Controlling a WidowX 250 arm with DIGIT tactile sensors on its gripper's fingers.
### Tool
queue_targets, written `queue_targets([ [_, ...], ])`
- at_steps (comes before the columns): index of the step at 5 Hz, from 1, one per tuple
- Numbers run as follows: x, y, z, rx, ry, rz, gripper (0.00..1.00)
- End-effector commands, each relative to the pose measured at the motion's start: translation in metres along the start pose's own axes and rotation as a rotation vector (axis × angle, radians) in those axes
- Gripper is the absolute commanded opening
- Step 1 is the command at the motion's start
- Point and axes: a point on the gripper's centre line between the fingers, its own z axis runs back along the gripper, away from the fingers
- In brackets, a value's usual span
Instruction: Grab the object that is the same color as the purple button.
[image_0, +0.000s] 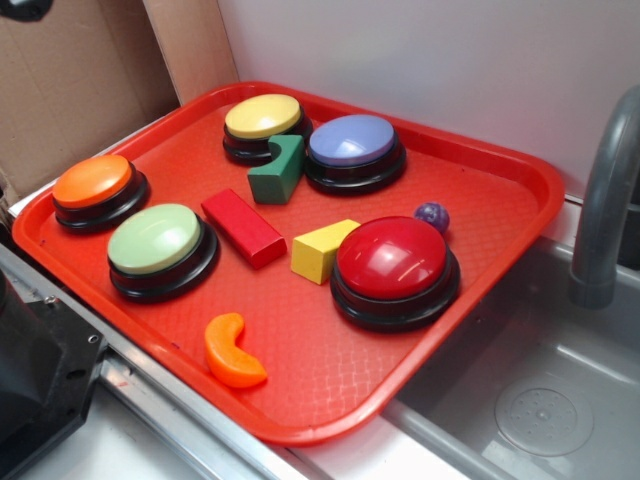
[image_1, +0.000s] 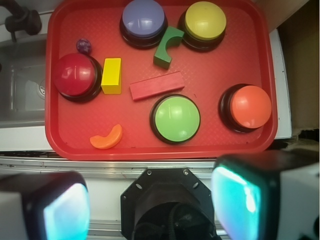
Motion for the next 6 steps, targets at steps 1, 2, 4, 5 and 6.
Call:
queue_targets([
  [1,0.0,0.0,0.0,0.0,0.0,0.0,1.0],
  [2,0.017,-0.001,-0.016,-0.045,-0.009,0.14,1.0],
  [4,0.078,-0.025,-0.058,-0.1,-0.077,0.383,1.0],
  [5,0.11,-0.05,-0.088,-0.152,-0.094,0.458,1.0],
  [6,0.139,-0.081,-0.125,-0.12,-0.217,0.523,1.0],
])
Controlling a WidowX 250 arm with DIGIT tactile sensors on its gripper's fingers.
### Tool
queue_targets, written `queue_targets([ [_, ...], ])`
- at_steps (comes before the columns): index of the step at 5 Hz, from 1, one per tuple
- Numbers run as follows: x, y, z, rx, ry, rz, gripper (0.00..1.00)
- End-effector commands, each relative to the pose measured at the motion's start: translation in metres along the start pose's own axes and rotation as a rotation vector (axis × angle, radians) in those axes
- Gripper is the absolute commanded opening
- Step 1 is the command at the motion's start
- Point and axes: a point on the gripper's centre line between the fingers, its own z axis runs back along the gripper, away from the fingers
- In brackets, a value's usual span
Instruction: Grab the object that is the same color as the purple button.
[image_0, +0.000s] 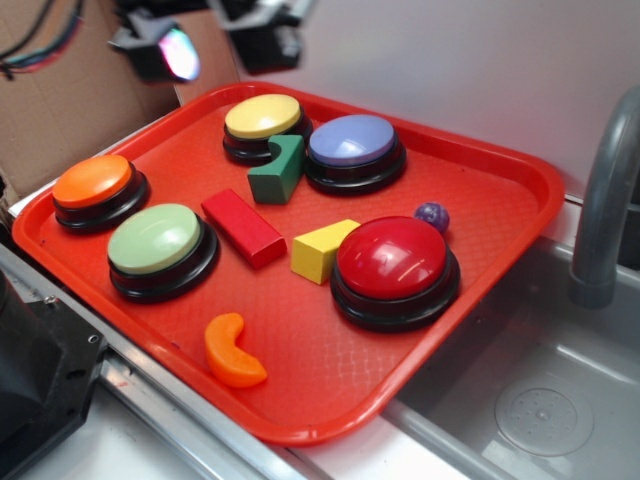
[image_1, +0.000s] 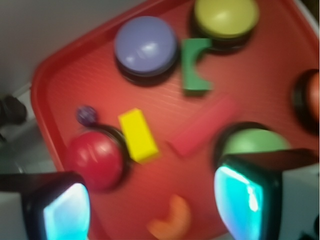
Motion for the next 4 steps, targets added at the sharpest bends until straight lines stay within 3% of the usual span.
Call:
queue_targets([
  [1,0.023,-0.06,-0.058,-0.058,-0.12,0.008,1.0],
  [2,0.027,-0.069,-0.082,0.0,-0.116,-0.025,1.0],
  [4,0.032,-0.072,-0.103,0.058,-0.116,-0.029,1.0],
])
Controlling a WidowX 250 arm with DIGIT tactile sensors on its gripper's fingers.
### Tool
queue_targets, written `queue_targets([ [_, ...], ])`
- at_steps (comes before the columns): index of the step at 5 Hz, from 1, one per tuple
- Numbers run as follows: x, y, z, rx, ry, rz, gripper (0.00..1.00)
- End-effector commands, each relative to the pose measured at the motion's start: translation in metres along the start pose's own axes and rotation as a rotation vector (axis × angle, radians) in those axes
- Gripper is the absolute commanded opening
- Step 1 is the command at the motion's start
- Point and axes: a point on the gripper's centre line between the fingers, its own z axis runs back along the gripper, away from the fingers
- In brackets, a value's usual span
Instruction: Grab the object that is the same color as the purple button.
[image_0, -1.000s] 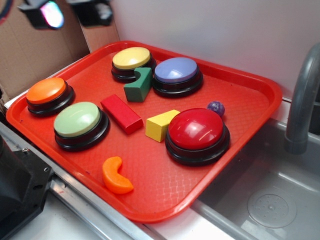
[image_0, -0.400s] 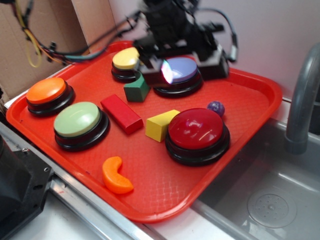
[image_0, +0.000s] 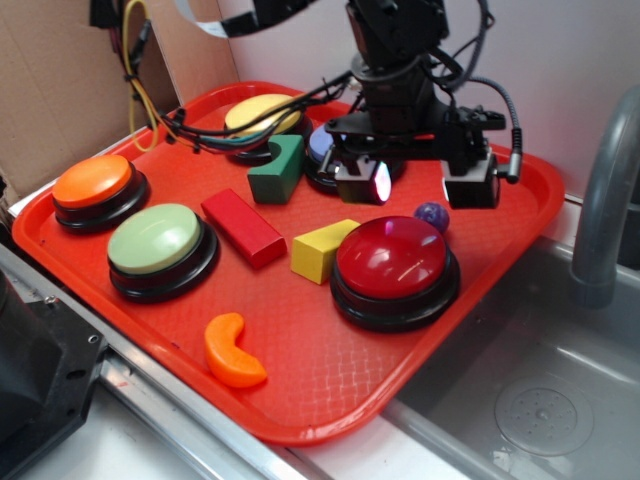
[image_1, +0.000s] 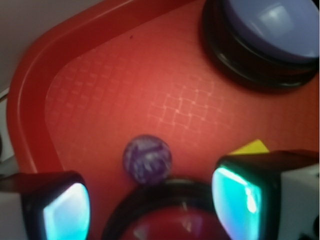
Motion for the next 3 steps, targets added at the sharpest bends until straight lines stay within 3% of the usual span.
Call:
queue_targets([
  [1,0.0137,-0.0074,-0.0042,-0.014,0.002,-0.002,1.0],
  [2,0.0147,-0.0047,-0.0124,-0.001,0.001,0.008,0.94],
  [3,0.0163,-0.0025,-0.0126,-0.011,0.0,0.022,0.0],
])
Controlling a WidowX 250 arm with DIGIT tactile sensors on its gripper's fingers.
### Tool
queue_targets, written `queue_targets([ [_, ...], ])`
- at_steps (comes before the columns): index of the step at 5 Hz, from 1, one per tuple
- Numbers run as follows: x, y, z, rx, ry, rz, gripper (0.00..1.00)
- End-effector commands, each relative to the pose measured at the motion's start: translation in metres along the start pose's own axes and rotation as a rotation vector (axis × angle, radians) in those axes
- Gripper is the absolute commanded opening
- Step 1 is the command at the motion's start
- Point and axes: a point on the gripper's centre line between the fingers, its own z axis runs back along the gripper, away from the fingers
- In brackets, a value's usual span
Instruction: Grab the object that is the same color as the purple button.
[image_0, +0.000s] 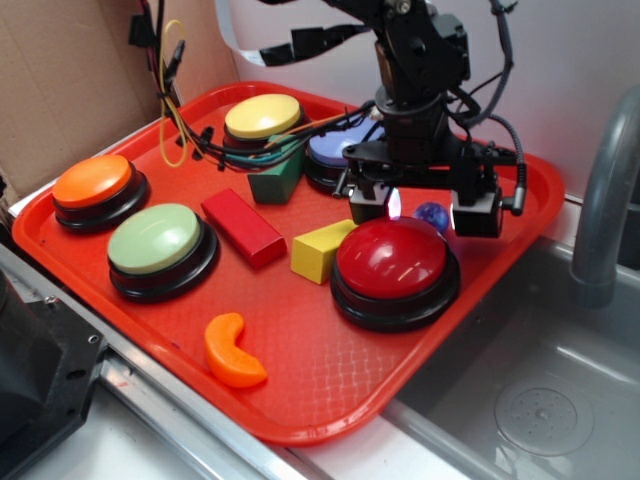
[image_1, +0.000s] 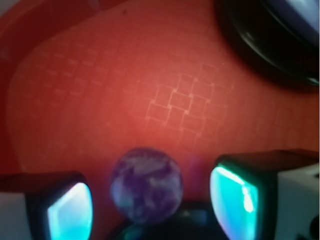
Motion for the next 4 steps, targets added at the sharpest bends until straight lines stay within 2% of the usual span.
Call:
queue_targets([
  [1,0.018,-0.004,0.017,-0.06,-0.045,0.049,0.0],
  [2,0.024,0.001,0.028,-0.053,-0.048,0.045,0.0],
  [3,0.036,0.019,0.066,-0.071,-0.051,-0.034,0.0],
  [4,0.043,0.043,0.101,-0.05,-0.004,-0.18,0.0],
])
